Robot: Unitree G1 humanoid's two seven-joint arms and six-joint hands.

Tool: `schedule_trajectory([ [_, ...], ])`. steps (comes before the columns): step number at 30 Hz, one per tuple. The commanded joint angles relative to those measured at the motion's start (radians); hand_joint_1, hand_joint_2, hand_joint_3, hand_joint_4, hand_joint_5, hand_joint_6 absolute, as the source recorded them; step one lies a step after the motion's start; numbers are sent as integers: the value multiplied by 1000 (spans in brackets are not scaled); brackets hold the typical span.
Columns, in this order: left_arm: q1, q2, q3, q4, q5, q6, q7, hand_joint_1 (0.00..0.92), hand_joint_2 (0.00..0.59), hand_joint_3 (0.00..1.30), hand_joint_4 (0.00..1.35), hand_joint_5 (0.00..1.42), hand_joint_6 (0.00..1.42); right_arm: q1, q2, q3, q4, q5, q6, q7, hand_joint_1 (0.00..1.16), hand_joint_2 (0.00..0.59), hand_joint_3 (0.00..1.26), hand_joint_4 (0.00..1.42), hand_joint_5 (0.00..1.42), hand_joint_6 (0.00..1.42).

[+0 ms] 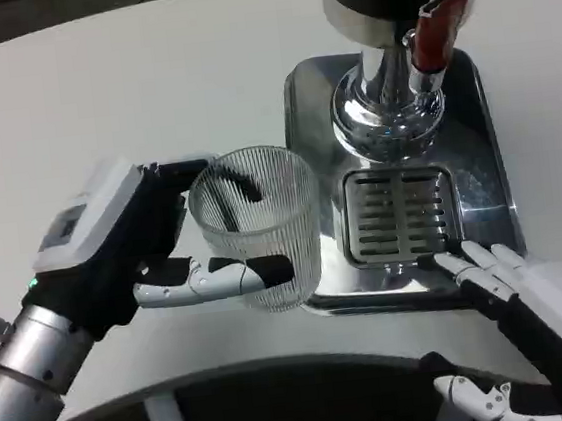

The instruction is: Grasp the cup under the faucet to collect the drink, then remove the cup.

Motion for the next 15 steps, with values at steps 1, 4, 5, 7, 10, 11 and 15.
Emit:
schedule_trajectory([
  [1, -86, -21, -31, 69, 40, -22, 62, 470, 68, 1050, 1196, 1404, 1424, 32, 0, -9, -27, 17, -4, 3, 327, 407, 104, 0, 0, 0],
  [4, -130, -30, -49, 113, 62, -27, 88, 470, 68, 1050, 1196, 1404, 1424, 39, -1, -15, -34, 21, -5, 1, 327, 407, 104, 0, 0, 0],
  [5, -142, -31, -54, 126, 67, -30, 96, 470, 68, 1050, 1196, 1404, 1424, 41, -2, -17, -36, 23, -4, 2, 327, 407, 104, 0, 0, 0],
  [7, -170, -36, -67, 157, 81, -31, 113, 470, 68, 1050, 1196, 1404, 1424, 46, -2, -22, -41, 26, -4, 2, 327, 407, 104, 0, 0, 0],
  [10, -207, -42, -83, 200, 95, -32, 136, 470, 68, 1050, 1196, 1404, 1424, 55, -2, -27, -48, 28, -5, 1, 327, 407, 104, 0, 0, 0],
  [11, -219, -44, -88, 215, 99, -33, 144, 470, 68, 1050, 1196, 1404, 1424, 59, -1, -31, -51, 30, -5, 0, 327, 407, 104, 0, 0, 0],
  [15, -257, -49, -108, 269, 114, -40, 167, 470, 68, 1050, 1196, 1404, 1424, 74, 1, -40, -64, 36, -7, -1, 327, 407, 104, 0, 0, 0],
])
